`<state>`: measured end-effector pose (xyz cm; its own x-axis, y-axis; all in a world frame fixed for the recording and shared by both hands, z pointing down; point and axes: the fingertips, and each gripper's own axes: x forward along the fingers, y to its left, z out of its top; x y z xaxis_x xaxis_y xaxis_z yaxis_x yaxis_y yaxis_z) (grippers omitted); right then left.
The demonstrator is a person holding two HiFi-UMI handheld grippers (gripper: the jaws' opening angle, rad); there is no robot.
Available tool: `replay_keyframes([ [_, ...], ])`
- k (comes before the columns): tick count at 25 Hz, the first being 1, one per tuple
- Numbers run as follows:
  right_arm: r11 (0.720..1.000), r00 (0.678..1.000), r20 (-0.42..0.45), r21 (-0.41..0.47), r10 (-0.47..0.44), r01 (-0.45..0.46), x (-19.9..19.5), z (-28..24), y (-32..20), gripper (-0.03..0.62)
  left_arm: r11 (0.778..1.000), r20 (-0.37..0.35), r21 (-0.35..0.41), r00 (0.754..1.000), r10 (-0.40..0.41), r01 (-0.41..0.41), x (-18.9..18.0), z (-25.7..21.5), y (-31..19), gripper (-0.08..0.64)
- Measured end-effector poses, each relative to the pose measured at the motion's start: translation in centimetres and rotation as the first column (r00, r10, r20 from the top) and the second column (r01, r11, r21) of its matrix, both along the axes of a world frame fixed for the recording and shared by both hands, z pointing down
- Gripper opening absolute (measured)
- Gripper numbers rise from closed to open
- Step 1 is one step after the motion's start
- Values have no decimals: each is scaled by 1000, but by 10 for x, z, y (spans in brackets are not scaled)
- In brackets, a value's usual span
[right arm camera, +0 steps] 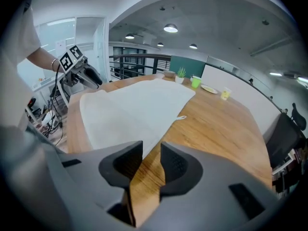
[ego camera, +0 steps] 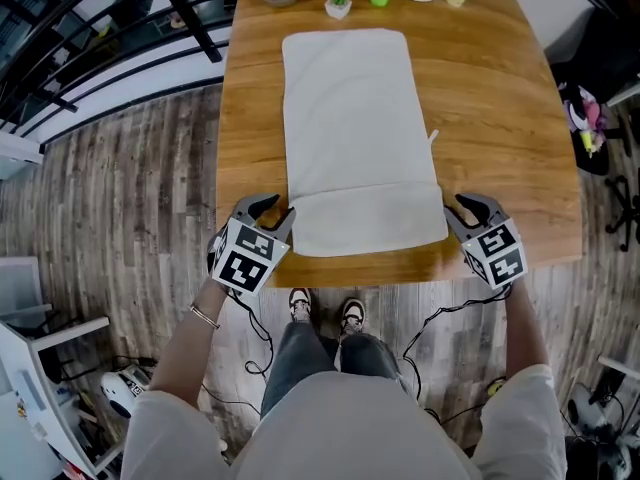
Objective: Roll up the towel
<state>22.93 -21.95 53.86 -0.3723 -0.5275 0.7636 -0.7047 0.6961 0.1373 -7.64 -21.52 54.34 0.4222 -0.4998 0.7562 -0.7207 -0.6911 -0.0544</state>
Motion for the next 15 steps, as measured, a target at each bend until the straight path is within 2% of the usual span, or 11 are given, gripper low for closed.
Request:
replay_keyframes([
  [2,999,999,0,-9,-51,51,-1,-3,12,123,998,2,-4,998,60,-60,4,-5,13,163],
  [4,992,992,1,-30,-126,126,-6,-5,30,130,985,13,-16,985,172,-172,14,-9,36,179],
  [7,963,965,1,-70,-262,261,-19,-4,63,131,928,56,-31,926,374,-372,33,-9,76,179],
  [9,932,935,-32,-88,-354,351,-26,0,81,130,888,77,-42,885,460,-458,42,-7,96,172],
  [11,907,905,-79,-103,-418,409,-28,7,92,130,869,93,-60,864,495,-491,47,1,108,160],
  [15,877,868,-134,-126,-478,464,-28,22,101,129,863,138,-86,852,505,-498,47,21,115,147],
])
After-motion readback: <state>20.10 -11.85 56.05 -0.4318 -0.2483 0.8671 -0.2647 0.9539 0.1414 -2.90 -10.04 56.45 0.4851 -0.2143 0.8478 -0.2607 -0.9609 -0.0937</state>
